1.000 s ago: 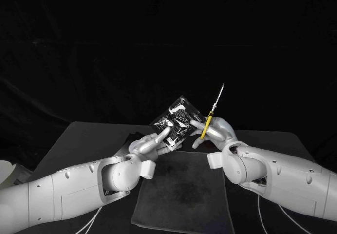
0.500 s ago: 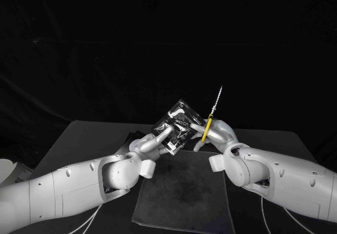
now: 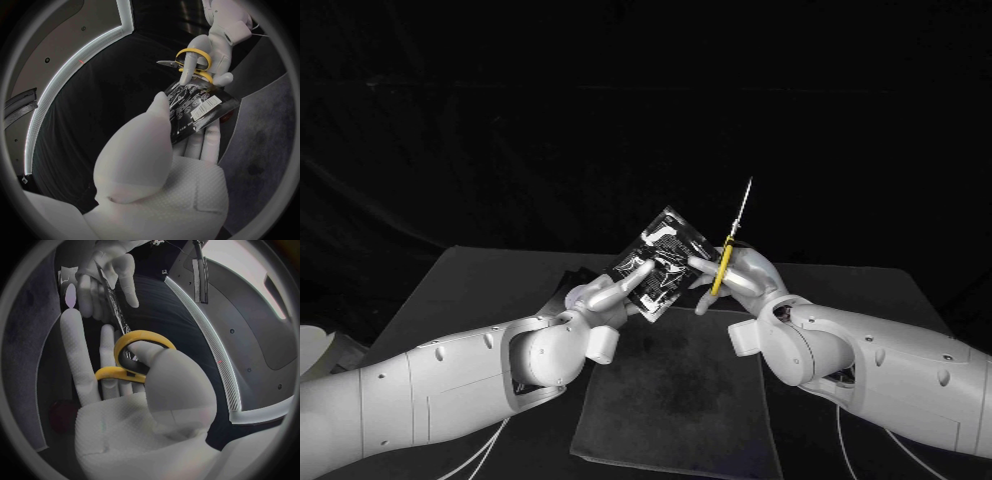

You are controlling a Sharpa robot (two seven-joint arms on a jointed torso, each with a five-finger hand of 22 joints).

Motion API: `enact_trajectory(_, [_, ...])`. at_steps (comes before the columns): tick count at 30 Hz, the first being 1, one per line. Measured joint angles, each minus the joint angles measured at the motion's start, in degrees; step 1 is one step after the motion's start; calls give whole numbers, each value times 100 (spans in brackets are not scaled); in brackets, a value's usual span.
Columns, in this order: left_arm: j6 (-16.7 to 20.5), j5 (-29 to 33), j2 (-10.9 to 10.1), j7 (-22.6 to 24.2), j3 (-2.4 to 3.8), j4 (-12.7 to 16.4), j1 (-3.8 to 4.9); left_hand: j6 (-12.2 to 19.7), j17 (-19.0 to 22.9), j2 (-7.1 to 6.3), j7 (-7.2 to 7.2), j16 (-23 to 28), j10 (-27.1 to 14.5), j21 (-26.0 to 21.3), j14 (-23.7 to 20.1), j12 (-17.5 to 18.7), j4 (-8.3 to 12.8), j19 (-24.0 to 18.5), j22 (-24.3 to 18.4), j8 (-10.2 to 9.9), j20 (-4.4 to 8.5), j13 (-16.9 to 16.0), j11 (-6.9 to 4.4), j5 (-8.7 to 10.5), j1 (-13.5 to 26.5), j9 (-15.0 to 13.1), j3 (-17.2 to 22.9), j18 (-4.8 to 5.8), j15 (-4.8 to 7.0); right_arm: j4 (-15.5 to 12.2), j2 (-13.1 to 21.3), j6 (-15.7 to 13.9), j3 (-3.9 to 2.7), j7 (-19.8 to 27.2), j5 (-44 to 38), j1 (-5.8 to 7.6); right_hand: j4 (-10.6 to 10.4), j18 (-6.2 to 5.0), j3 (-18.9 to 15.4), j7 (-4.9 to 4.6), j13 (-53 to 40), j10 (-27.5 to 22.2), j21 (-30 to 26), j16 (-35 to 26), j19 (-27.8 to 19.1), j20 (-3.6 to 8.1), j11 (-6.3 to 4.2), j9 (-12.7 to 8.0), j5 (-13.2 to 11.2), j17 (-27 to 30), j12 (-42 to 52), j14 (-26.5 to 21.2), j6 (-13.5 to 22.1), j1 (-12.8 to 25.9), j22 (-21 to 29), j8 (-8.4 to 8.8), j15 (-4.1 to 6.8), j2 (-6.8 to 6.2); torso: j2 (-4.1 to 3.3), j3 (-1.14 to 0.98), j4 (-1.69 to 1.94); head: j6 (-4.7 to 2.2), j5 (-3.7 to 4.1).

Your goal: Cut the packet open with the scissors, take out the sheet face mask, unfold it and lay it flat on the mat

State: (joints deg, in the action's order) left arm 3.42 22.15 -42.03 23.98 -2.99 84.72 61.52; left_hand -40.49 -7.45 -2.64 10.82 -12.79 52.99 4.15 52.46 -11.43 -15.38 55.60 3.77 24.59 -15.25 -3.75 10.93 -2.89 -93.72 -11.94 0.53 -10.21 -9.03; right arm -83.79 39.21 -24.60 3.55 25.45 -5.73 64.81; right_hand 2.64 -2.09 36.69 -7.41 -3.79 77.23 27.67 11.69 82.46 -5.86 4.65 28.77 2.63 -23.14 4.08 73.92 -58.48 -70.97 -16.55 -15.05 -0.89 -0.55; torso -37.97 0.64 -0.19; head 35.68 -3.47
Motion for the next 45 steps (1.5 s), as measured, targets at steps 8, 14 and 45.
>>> enact_trajectory(8, [6,26,4,-8,-1,-10,1,-295,-8,131,40,0,277,0,229,96,-6,163,3,-10,74,6,-89,0,-241,71,250,1,85,-8,-14,23,15,-6,-5,-9,1,0,0,-2,-2,0,-8,0,0,0,0,28,-1,-3,-2,0,3,0,1,0,0,-1,0,0,2,9,-5])
enact_trajectory(14, [8,38,11,-28,-1,-19,1,-499,-11,61,92,61,431,0,339,282,-107,257,4,-158,132,15,-115,0,-350,173,480,4,111,5,-36,35,25,-7,-5,-12,8,0,7,-3,-3,0,-8,0,0,0,0,27,-12,-9,-3,0,4,2,8,2,0,0,2,0,1,19,-6])
enact_trajectory(45, [243,-110,37,-56,-4,-21,6,-1442,-329,-152,-172,55,1841,267,1402,738,357,1106,72,-50,572,17,-469,31,155,123,2776,54,503,9,-29,302,114,-39,-49,-16,24,34,72,-15,15,21,-96,-33,-37,65,-21,49,0,-40,-38,31,39,72,51,1,32,-3,3,1,0,88,-29])
